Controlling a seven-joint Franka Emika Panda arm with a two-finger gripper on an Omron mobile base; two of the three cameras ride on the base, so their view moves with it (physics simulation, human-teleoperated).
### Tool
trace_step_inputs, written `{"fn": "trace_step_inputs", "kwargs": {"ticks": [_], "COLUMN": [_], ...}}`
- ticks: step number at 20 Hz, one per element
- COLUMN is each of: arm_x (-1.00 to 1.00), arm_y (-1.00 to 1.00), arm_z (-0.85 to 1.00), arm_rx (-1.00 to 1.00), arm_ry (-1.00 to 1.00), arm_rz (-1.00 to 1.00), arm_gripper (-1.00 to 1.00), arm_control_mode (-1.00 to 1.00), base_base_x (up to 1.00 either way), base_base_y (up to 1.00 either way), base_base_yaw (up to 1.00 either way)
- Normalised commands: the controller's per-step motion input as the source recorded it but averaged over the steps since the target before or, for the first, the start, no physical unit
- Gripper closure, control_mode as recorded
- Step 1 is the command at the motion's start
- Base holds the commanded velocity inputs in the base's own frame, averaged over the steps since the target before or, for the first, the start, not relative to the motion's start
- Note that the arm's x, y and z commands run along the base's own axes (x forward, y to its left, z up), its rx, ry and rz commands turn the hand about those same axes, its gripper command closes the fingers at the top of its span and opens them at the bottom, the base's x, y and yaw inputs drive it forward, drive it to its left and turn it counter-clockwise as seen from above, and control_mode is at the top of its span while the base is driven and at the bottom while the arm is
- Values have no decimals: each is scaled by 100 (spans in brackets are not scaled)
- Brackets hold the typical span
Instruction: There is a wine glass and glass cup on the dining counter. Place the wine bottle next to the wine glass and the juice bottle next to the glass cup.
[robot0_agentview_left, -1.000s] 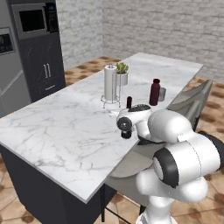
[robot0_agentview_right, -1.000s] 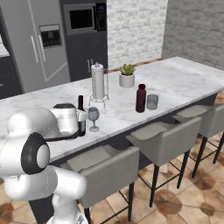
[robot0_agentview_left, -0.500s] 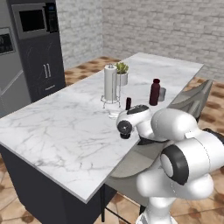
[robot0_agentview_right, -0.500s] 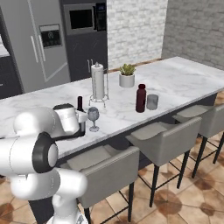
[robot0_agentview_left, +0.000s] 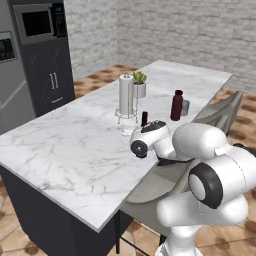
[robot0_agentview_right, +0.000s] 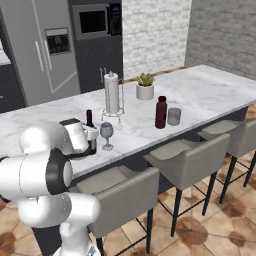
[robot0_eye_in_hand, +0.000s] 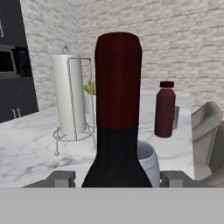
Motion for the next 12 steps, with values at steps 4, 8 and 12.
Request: {"fn": "trace_step_inputs", "kwargs": {"ticks": [4,8,12], "arm_x": [0,0,0], "arm_y": [10,7,2], "arm_z": [-5,-7,-10], "arm_rx": [0,0,0], "arm_ry": [0,0,0], "arm_rz": [-7,-9,-8], "arm_gripper": [100,100,100], "arm_control_mode": [-100,-100,-100], "base_base_x": [0,0,0], "base_base_y": [0,0,0], "base_base_yaw": [0,0,0]}}
